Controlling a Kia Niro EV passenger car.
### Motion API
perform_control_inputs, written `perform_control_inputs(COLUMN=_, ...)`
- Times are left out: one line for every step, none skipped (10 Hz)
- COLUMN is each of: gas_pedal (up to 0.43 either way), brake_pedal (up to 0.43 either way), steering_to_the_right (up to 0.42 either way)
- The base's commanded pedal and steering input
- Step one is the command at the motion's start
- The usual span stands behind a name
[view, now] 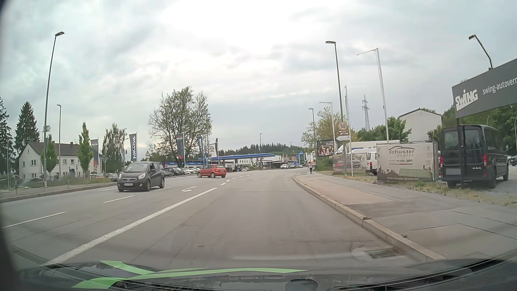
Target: Follow the waypoints while adhering to traffic rules and regulations
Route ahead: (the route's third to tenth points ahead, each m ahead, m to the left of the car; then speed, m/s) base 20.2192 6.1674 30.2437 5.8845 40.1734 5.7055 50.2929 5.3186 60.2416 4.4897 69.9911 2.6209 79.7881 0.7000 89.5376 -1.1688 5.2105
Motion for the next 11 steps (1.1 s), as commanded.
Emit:
perform_control_inputs(gas_pedal=0.157, brake_pedal=0.0, steering_to_the_right=0.007)
perform_control_inputs(gas_pedal=0.157, brake_pedal=0.0, steering_to_the_right=0.005)
perform_control_inputs(gas_pedal=0.157, brake_pedal=0.0, steering_to_the_right=0.005)
perform_control_inputs(gas_pedal=0.157, brake_pedal=0.0, steering_to_the_right=0.005)
perform_control_inputs(gas_pedal=0.157, brake_pedal=0.0, steering_to_the_right=0.003)
perform_control_inputs(gas_pedal=0.157, brake_pedal=0.0, steering_to_the_right=-0.004)
perform_control_inputs(gas_pedal=0.157, brake_pedal=0.0, steering_to_the_right=-0.016)
perform_control_inputs(gas_pedal=0.157, brake_pedal=0.0, steering_to_the_right=-0.021)
perform_control_inputs(gas_pedal=0.169, brake_pedal=0.0, steering_to_the_right=-0.021)
perform_control_inputs(gas_pedal=0.169, brake_pedal=0.0, steering_to_the_right=-0.021)
perform_control_inputs(gas_pedal=0.169, brake_pedal=0.0, steering_to_the_right=-0.024)
